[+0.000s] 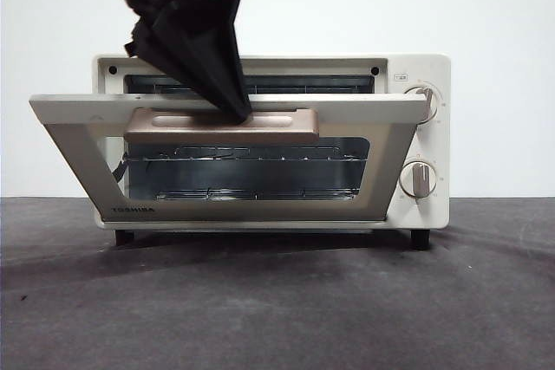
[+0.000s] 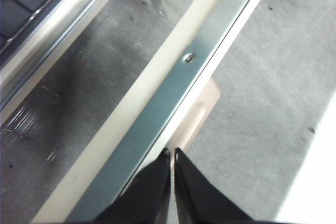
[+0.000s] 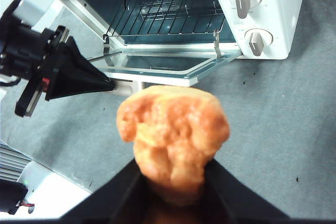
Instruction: The left arm flap open the oven, the right arm pick bread and place it into oven, the left arm flap close the oven
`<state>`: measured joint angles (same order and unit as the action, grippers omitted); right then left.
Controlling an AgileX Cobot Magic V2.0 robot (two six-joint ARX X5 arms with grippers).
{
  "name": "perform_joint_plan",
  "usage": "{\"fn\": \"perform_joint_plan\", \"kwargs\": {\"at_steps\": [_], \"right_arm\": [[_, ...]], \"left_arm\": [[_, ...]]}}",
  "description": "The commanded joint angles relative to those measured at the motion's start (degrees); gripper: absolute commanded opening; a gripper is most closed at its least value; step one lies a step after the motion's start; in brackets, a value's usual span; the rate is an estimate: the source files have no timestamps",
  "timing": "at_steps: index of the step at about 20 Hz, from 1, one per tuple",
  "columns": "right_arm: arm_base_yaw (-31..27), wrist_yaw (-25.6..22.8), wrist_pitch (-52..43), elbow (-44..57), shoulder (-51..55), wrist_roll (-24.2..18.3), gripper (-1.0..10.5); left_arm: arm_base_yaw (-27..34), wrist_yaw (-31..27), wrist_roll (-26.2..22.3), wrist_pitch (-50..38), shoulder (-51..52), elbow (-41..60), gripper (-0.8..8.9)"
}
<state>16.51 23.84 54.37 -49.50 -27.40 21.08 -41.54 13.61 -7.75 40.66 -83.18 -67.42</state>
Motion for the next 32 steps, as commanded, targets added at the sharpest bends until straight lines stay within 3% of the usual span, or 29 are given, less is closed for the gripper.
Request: {"fn": "perform_joint_plan", "kwargs": {"at_steps": [1,8,20,29,32], "right_arm": [[0.24,-0.04,-0.74,-1.05,-0.09,-0.57,1.1],[0.24,-0.09,-0.76,-1.05,-0.09,-0.70,1.1],[0.24,-0.28,-0.79,-1.05,-0.09,-0.87,1.1],[1.25,4.46,-2.97,-1.03,-6.82,-1.01,1.1],[5.44,4.63,-8.66,-1.03,-12.37,-0.85,1.1]], "left_arm": [[-0.02,-2.25,1.75,-4.13,0.55,3.43,0.18],[-1.75,-2.97,5.11,-9.31,3.02,11.85,0.18],[-5.55,-2.84,6.64,-8.57,4.57,12.81,0.17],[-5.73,-2.99,12.57,-2.93,29.77,11.74,0.17],[-5.73,-7.87,14.10,-2.32,38.32,11.74,0.17]]}}
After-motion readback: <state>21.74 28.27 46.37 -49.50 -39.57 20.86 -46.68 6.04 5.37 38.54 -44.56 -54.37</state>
